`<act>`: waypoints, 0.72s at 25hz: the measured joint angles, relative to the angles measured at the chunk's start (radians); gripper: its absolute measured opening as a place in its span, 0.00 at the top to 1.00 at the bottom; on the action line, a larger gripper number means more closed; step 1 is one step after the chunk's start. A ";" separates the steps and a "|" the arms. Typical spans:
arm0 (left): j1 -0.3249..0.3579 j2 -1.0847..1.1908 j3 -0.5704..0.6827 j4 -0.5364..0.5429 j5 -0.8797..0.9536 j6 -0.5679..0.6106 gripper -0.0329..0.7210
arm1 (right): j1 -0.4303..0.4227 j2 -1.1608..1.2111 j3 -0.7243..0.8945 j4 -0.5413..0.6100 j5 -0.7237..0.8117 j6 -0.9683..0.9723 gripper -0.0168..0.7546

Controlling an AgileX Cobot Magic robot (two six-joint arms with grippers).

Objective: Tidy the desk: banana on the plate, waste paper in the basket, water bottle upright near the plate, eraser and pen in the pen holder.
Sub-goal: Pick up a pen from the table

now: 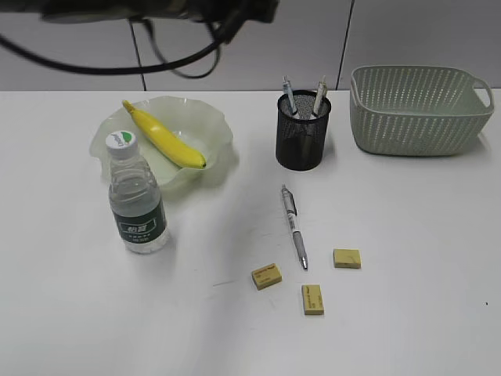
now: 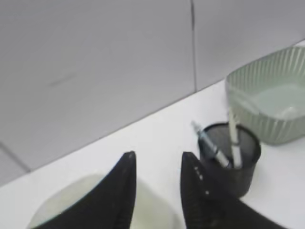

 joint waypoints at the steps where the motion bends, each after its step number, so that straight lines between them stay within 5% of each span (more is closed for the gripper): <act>1: 0.000 -0.058 0.082 -0.016 0.034 0.020 0.64 | 0.000 0.000 0.000 0.000 0.000 0.000 0.62; 4: 0.001 -0.287 0.289 -0.140 0.139 0.140 0.64 | 0.000 0.000 0.000 0.000 0.000 0.000 0.62; 10: 0.001 -0.721 0.506 -0.660 0.465 0.605 0.63 | 0.000 0.000 0.000 0.000 0.000 0.000 0.62; 13: 0.001 -0.958 0.563 -0.800 0.620 0.682 0.63 | 0.000 0.000 0.000 0.000 0.000 0.000 0.62; 18: 0.000 -1.309 0.657 -0.863 0.839 0.704 0.63 | 0.000 0.000 0.000 -0.001 0.000 -0.001 0.62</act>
